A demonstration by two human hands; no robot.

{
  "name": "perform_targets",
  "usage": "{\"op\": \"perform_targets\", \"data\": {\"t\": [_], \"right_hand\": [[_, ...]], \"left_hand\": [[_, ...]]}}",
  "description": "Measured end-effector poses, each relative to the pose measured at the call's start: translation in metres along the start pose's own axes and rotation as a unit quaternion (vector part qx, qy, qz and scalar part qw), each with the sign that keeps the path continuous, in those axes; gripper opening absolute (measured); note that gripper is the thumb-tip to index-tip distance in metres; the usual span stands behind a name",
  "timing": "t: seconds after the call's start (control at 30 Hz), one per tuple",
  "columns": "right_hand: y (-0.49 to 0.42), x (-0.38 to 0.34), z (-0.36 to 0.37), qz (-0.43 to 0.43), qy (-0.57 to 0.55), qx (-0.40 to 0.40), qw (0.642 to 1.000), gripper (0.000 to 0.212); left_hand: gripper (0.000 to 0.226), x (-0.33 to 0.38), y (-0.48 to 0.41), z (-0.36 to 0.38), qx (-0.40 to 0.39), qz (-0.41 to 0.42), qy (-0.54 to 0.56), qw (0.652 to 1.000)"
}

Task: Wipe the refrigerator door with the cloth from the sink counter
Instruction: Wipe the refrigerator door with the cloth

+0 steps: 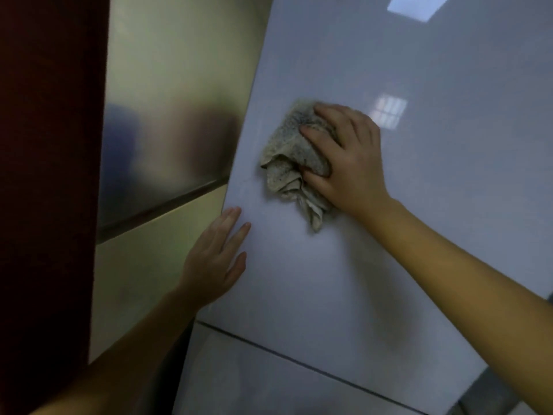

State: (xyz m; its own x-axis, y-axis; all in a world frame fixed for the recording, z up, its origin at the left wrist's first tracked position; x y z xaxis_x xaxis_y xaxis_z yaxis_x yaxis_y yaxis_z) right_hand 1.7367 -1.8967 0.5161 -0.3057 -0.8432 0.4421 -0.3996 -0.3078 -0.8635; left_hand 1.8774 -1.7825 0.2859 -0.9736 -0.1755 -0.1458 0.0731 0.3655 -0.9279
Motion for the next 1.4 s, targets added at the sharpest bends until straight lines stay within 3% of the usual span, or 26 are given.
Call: {"op": "perform_targets", "data": {"t": [0.17,0.33,0.43,0.53,0.63,0.8,0.93,1.1,1.3,1.4], "right_hand": [[0.052,-0.042,0.025,-0.044,-0.018,-0.045,0.998,0.048],[0.162,-0.087,0.045,-0.171,-0.039,-0.146,0.974,0.033],[0.175,-0.086,0.045,-0.211,-0.040,-0.170,0.962,0.030],[0.131,-0.066,0.036,-0.171,-0.015,-0.135,0.976,0.039],[0.062,-0.041,0.022,-0.075,0.005,-0.075,0.994,0.048],[0.004,-0.028,0.021,0.034,-0.005,-0.021,0.999,0.050],[0.052,-0.067,0.044,-0.020,-0.033,-0.065,0.997,0.047],[0.180,-0.112,0.064,-0.131,-0.077,-0.136,0.979,0.023],[0.244,-0.112,0.061,-0.132,-0.088,-0.140,0.977,0.019],[0.248,-0.113,0.061,-0.100,-0.100,-0.129,0.981,0.028]], "left_hand": [[0.053,0.000,0.020,0.006,0.005,0.001,0.011,1.000],[0.054,-0.003,0.053,0.007,0.001,-0.008,0.027,1.000],[0.054,-0.006,0.061,0.006,-0.019,-0.018,0.026,0.999],[0.055,-0.013,0.060,0.002,-0.029,-0.043,0.019,0.998],[0.055,-0.015,0.061,0.000,-0.045,-0.065,0.022,0.997],[0.057,-0.015,0.070,0.003,-0.086,-0.106,0.040,0.990],[0.063,-0.013,0.080,0.009,-0.111,-0.125,0.046,0.985],[0.068,-0.013,0.088,0.014,-0.121,-0.110,0.062,0.985],[0.065,0.001,0.093,0.013,-0.103,-0.125,0.088,0.983],[0.062,0.008,0.106,0.011,-0.110,-0.132,0.085,0.981]]}}
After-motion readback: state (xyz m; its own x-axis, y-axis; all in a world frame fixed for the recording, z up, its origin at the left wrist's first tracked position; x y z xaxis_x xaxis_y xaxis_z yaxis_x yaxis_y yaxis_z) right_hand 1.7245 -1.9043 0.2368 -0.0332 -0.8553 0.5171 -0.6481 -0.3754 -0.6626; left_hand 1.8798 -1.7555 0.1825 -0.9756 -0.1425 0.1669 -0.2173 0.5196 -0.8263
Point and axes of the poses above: each hand's wrist, its own y-axis away from the middle knuckle, its own z-axis out of the palm, x = y × z, the point moved 5 cm from there along -y, towards the middle knuckle, and after that the axes turned 9 degrees about z, right-handed, at the moved point
